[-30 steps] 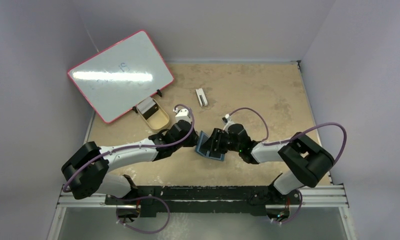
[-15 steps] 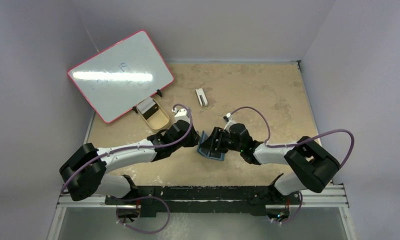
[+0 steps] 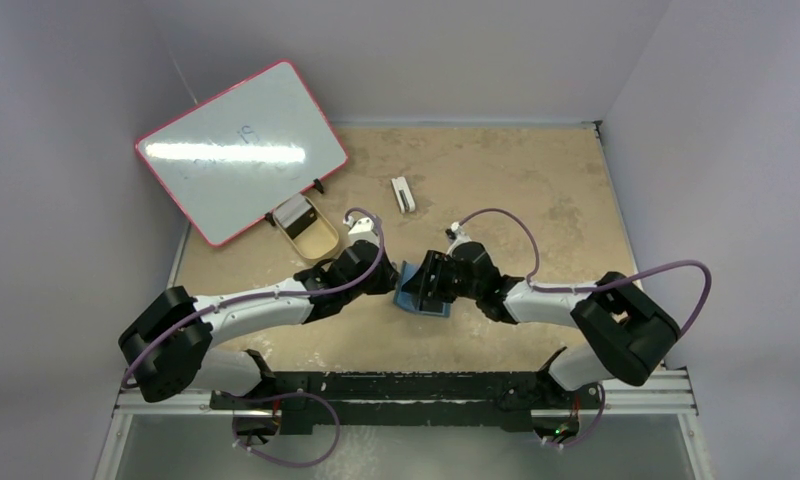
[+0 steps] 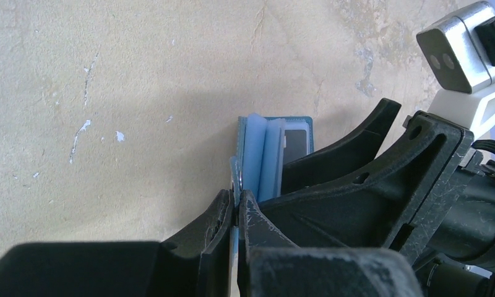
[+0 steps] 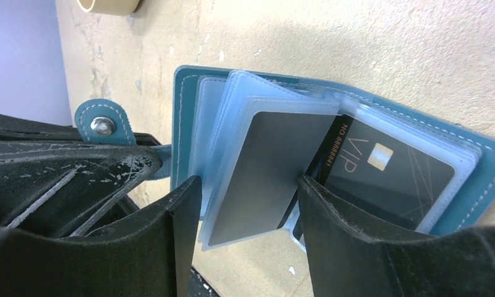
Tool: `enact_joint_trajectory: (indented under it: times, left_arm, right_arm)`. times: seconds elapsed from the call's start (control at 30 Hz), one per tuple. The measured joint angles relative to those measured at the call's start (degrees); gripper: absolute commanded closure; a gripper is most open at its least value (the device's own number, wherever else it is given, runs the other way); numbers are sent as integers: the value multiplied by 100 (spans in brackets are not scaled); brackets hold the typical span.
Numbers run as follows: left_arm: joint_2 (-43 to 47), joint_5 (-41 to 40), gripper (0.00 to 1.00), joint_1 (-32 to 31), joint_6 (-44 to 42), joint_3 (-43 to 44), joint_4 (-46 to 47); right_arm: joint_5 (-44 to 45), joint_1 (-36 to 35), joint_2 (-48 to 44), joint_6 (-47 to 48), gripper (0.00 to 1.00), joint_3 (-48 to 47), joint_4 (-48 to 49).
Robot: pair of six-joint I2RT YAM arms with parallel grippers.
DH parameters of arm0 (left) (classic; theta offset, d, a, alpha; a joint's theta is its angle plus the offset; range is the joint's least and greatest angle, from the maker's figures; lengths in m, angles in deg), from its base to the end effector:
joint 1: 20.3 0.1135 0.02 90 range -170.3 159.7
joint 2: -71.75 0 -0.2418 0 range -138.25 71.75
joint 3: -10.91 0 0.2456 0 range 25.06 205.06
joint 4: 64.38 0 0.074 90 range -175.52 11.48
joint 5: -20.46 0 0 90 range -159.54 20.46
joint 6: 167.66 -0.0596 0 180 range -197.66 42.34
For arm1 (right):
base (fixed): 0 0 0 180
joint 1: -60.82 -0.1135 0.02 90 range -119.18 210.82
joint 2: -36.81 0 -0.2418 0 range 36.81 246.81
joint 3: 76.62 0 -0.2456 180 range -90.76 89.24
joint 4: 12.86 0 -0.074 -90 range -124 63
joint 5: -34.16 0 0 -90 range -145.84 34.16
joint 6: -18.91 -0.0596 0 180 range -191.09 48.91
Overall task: Put the credit cards into the card holder
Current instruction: Turn over the card slot in the card holder.
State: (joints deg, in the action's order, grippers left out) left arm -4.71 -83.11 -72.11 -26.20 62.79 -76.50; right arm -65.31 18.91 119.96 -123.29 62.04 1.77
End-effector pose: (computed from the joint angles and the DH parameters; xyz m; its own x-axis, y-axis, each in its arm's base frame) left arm 0.1918 -0.2213 0.1676 -0.7368 -0.2931 -0.6092 0.1146 0.8340 -0.5398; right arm 0.2110 0.2026 0.1292 -0.8150 0.3158 -0.4858 -0.2020 0.6311 0.7490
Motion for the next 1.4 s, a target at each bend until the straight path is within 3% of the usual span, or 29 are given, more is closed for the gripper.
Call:
enact_joint_trajectory:
  times: [0.97,1.27,1.4]
  left_arm:
    - [-68,-177,100,0,-146,2,-120]
    - [-177,-256,100,0,-155,-2,-149]
    - [-197,-269,94,0,-153,-2,-157]
  right_arm:
    - [1617,-9,-562,737,29,-1010,-2813]
    - [1342,-9,-752,800,35,-975,-2608]
    - [1058,-9,-649,772,38,-820,-2210]
